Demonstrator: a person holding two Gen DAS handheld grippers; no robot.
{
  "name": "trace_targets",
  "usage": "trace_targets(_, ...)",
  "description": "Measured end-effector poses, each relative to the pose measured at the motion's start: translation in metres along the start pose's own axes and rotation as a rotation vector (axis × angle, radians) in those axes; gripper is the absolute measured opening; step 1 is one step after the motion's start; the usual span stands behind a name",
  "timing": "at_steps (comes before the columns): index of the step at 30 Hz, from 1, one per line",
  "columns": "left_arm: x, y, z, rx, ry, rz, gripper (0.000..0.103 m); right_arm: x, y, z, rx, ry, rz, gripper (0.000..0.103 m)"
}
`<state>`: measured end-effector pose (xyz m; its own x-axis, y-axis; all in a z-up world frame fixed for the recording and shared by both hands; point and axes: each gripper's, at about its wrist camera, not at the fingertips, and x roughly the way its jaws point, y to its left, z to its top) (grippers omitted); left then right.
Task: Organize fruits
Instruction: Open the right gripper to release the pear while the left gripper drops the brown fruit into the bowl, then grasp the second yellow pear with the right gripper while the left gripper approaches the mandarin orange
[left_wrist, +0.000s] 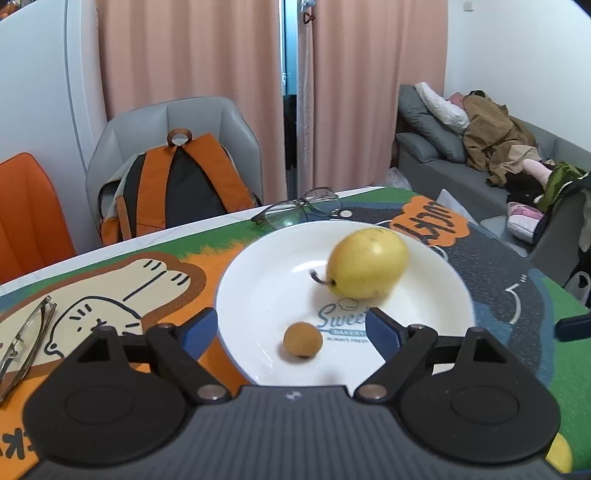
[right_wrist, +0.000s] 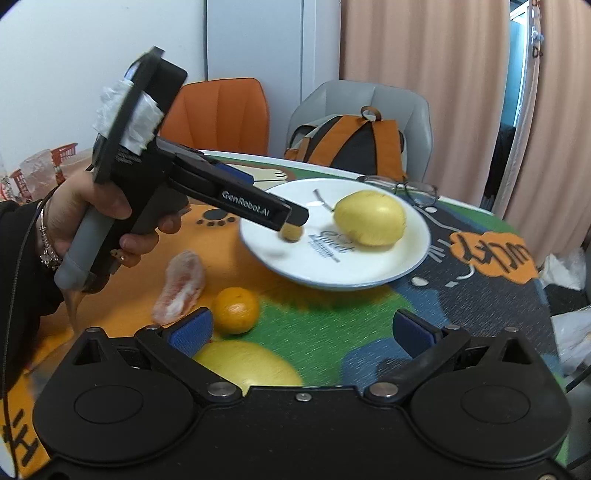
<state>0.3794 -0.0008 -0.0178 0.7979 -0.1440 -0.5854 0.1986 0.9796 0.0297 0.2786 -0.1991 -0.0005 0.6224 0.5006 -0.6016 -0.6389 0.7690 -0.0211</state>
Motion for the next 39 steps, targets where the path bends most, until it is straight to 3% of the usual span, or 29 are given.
trace_targets(10, -0.040, 0.001, -0.022, -0.004, -0.011, -0.046, 0.093, -0.006, 0.019, -0.013, 0.019, 0.010, 0.038, 0.103)
trace_targets(22, -0.090, 0.000, -0.052, -0.010, -0.030, -0.089, 0.094, -0.008, 0.036, -0.023, 0.012, 0.023, 0.031, 0.103)
trace_targets(31, -0.131, 0.000, -0.088, 0.039, -0.035, -0.097, 0.094, -0.005, 0.037, -0.029, 0.011, 0.039, 0.023, 0.103)
trace_targets(39, -0.148, -0.006, -0.115, 0.060, -0.022, -0.134, 0.094, 0.002, 0.041, -0.032, 0.011, 0.044, 0.008, 0.103)
